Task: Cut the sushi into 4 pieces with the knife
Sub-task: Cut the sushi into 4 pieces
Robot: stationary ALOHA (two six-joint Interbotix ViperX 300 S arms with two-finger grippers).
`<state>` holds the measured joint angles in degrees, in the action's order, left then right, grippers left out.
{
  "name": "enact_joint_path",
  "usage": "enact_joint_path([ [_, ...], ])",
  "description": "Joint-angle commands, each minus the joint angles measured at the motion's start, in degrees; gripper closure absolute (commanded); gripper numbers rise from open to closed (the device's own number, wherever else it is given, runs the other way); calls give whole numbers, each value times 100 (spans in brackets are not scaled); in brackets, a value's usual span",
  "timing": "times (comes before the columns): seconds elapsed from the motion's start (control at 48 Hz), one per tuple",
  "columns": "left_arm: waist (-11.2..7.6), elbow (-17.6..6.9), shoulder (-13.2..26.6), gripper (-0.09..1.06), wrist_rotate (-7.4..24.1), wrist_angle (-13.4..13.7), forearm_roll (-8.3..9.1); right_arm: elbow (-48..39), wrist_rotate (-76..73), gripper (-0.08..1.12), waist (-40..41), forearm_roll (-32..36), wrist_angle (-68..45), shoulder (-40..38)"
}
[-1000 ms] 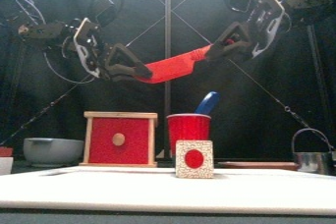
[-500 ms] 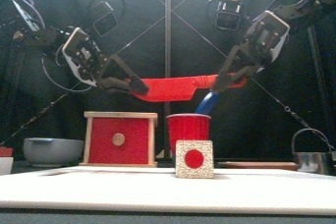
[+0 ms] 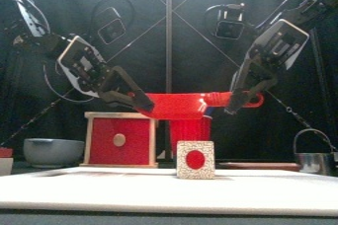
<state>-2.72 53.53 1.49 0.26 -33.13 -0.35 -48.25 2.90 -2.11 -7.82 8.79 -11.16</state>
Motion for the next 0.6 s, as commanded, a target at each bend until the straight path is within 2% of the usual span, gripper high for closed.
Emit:
enact_joint_path([
  [0.021, -62, -123, -9, 75, 9, 70, -185, 176, 9, 80, -35, -9, 229, -9],
  [0.229, -149, -193, 79, 75, 9, 220, -237, 360, 9, 80, -97, 18, 501, 211],
  [0.458, -141, -360, 387, 75, 26, 369, -220, 422, 18, 80, -88, 141, 536, 404],
  [0.604, -132, -466, 519, 75, 97, 369, -229, 422, 18, 80, -70, 176, 536, 413],
])
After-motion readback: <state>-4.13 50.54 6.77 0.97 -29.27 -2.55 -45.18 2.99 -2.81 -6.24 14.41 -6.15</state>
